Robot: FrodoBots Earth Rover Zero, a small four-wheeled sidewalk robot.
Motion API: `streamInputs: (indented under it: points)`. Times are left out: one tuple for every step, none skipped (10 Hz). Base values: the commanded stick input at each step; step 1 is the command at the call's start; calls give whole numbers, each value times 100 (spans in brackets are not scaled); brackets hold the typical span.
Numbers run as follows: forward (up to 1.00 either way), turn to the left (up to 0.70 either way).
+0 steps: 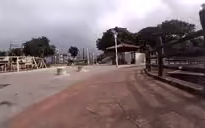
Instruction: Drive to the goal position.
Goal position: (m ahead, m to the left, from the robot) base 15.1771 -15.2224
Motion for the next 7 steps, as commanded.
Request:
streamInputs:
  points:
    - [100,0]
    - [100,0]
    - [100,0]
    - [100,0]
    - [100,0]
    - [100,0]
    - [100,0]
